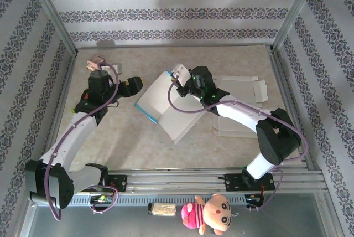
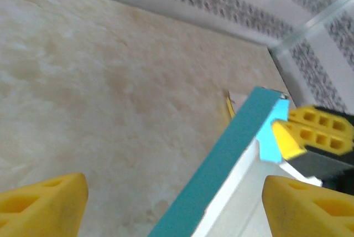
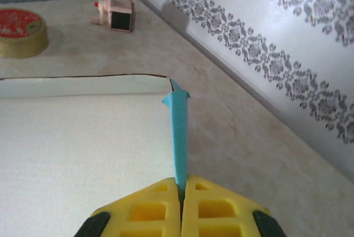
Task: Fold the paper box
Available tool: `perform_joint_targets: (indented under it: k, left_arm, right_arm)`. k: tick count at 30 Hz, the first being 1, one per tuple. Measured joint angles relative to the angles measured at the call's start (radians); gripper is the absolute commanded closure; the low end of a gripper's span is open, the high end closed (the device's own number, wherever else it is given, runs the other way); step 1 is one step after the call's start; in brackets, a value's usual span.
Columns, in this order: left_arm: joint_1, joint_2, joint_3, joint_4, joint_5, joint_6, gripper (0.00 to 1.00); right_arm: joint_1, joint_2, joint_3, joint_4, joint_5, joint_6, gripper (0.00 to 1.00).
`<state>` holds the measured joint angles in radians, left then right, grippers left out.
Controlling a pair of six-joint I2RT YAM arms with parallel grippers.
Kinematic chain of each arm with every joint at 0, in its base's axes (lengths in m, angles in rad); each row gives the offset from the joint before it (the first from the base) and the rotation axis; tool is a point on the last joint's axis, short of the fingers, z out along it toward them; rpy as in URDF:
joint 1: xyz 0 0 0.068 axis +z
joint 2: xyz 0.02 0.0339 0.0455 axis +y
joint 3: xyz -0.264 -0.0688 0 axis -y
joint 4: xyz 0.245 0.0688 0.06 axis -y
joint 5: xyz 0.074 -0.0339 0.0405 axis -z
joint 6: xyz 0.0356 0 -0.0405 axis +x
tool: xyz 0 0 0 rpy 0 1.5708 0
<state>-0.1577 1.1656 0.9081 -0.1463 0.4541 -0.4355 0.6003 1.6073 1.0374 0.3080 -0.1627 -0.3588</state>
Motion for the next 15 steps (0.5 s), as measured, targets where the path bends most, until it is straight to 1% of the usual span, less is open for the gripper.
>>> perform_joint_targets:
  k: [3,5,9,12,15]
  left_arm:
    - [-0.007,0.051,0.057,-0.067,0.067,0.053,0.18]
    - [-0.013,0.075,0.066,-0.094,0.089,0.068,0.18]
    - [-0.019,0.101,0.037,-0.117,0.096,0.06,0.2]
    - [-0.023,0.113,-0.003,-0.118,0.087,0.038,0.21]
    - [-0.044,0.135,-0.042,-0.121,0.061,0.023,0.21]
  right_arm:
    - [0.0,0.0,-0.01,-0.017,-0.031,-0.079,1.0]
    - [0.0,0.0,-0.006,-0.071,-0.049,-0.122,1.0]
    - [0.0,0.05,0.084,-0.277,-0.087,-0.199,1.0]
    - [0.0,0.113,0.163,-0.417,-0.102,-0.237,1.0]
    - [0.0,0.195,0.248,-0.545,-0.115,-0.256,1.0]
